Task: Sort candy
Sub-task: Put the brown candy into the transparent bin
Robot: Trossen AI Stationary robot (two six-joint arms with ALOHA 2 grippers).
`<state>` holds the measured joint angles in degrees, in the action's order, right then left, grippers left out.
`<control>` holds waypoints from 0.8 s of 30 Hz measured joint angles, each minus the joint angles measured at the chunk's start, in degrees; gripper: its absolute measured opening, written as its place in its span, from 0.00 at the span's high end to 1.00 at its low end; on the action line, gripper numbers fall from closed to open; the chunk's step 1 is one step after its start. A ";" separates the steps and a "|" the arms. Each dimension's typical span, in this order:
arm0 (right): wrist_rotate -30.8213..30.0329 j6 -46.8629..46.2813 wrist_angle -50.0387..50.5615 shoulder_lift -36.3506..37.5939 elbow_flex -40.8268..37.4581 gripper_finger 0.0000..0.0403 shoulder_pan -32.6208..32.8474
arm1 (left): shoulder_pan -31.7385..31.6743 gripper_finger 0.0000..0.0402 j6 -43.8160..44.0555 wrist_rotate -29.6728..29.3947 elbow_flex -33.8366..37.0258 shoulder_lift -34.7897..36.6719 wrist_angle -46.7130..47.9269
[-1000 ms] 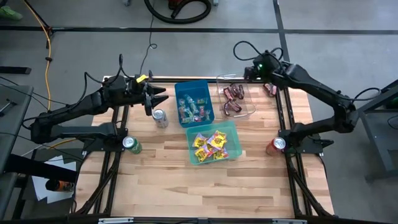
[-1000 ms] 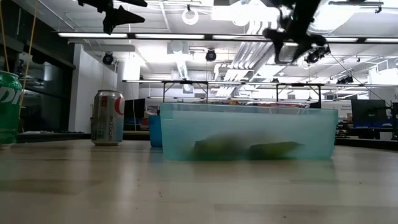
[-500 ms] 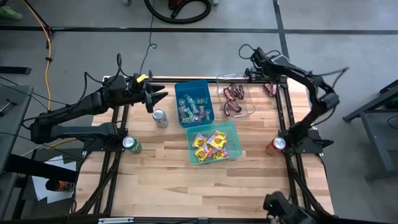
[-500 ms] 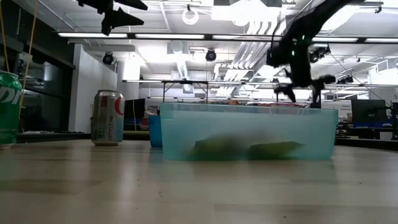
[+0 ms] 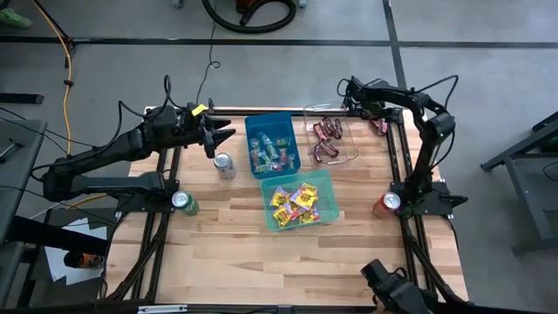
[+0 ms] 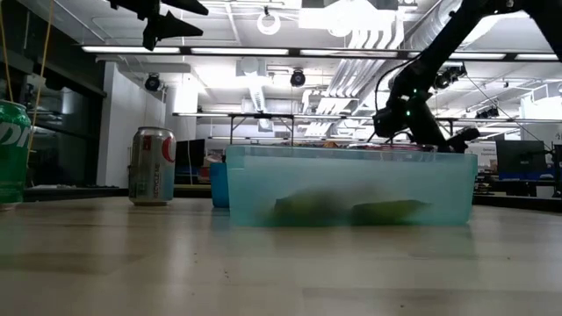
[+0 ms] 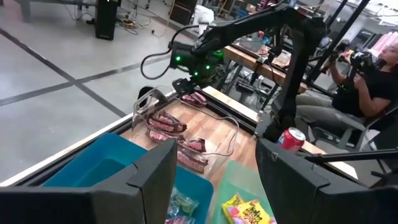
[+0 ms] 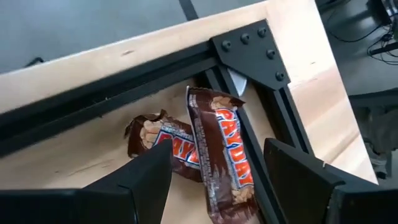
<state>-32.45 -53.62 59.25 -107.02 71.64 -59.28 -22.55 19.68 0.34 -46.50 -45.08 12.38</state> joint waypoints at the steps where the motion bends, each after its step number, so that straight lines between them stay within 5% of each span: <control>1: -0.39 -0.41 -0.04 -0.58 0.00 0.39 0.02 | 0.00 0.49 -0.28 0.00 0.00 0.00 0.00; 17: -0.17 -4.41 3.33 -8.35 1.20 0.55 0.17 | 0.00 0.49 -1.88 -0.22 0.00 0.00 0.24; 24: 0.75 -0.12 3.73 -8.18 1.20 0.81 0.06 | -1.03 0.49 -1.90 -0.97 0.00 0.00 0.24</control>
<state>-31.70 -53.74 62.99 -115.20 72.84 -59.22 -23.57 17.78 -0.63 -46.50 -45.08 12.62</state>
